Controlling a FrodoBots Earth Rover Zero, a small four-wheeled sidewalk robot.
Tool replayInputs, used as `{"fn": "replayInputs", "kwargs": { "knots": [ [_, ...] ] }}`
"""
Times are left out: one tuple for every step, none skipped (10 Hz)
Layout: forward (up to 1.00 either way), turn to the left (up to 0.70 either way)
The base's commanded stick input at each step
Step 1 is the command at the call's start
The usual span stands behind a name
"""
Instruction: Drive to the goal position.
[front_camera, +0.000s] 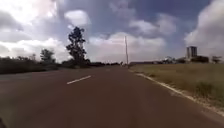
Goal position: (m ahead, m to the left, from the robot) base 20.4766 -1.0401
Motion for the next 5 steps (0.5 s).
{"fn": "replayInputs", "kwargs": {
  "knots": [
    [1.00,0.00],
    [1.00,0.00],
    [1.00,0.00],
    [1.00,0.00],
    [1.00,0.00]
  ]
}}
